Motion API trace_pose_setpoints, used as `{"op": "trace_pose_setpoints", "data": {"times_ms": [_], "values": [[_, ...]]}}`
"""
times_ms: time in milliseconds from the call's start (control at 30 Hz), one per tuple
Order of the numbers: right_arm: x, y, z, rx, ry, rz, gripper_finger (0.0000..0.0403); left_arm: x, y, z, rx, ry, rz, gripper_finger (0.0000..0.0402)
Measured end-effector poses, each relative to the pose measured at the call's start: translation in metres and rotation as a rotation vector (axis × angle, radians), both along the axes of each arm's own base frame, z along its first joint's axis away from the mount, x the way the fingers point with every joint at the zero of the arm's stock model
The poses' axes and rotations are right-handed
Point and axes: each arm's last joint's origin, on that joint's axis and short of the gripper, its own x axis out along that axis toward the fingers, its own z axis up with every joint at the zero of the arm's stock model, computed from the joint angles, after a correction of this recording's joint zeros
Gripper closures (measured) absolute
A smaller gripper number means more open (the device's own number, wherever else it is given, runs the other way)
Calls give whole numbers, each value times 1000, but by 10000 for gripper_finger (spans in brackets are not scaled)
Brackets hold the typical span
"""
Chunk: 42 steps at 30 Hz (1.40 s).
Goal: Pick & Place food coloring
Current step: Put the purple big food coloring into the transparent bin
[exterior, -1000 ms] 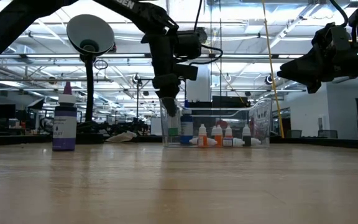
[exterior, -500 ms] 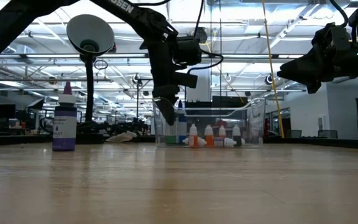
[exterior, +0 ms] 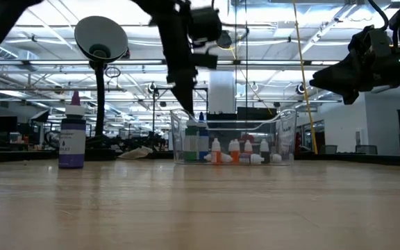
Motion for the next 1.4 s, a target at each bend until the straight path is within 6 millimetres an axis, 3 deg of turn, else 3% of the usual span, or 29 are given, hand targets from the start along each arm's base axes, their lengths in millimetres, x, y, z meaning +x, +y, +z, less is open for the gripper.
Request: {"op": "trace_pose_setpoints", "data": {"times_ms": [233,400,533,700,1000,1300,1400], "values": [[1,0,0,1,4,0,298,-39,-57,42,-138,83,56,98],[1,0,0,1,3,0,298,-66,-92,49,-132,252,155,109],[1,0,0,1,2,0,298,-83,-109,36,-111,337,229,123],[1,0,0,1,3,0,298,-108,-118,10,-202,362,285,144],[1,0,0,1,3,0,298,-143,-125,-18,-322,203,328,173],[1,0,0,0,2,0,298,-153,-134,-60,-299,205,301,165],[1,0,0,1,2,0,298,-153,-134,-65,-302,189,280,167]]}}
